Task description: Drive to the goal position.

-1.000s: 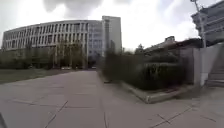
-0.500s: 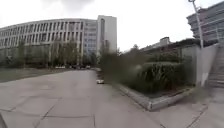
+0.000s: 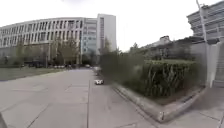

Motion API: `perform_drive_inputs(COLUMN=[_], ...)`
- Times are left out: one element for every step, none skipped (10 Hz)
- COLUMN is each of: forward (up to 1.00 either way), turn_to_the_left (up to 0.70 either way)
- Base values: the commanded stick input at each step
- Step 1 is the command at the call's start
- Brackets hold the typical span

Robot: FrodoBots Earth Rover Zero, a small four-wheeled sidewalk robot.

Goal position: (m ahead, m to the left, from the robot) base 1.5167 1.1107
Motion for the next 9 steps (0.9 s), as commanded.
perform_drive_inputs(forward=[0.70,0.70,0.70,0.70,0.70,0.70,0.70,0.70,0.70], turn_to_the_left=[-0.15,-0.03,0.00,0.00,0.00,0.00,0.00,0.00,0.00])
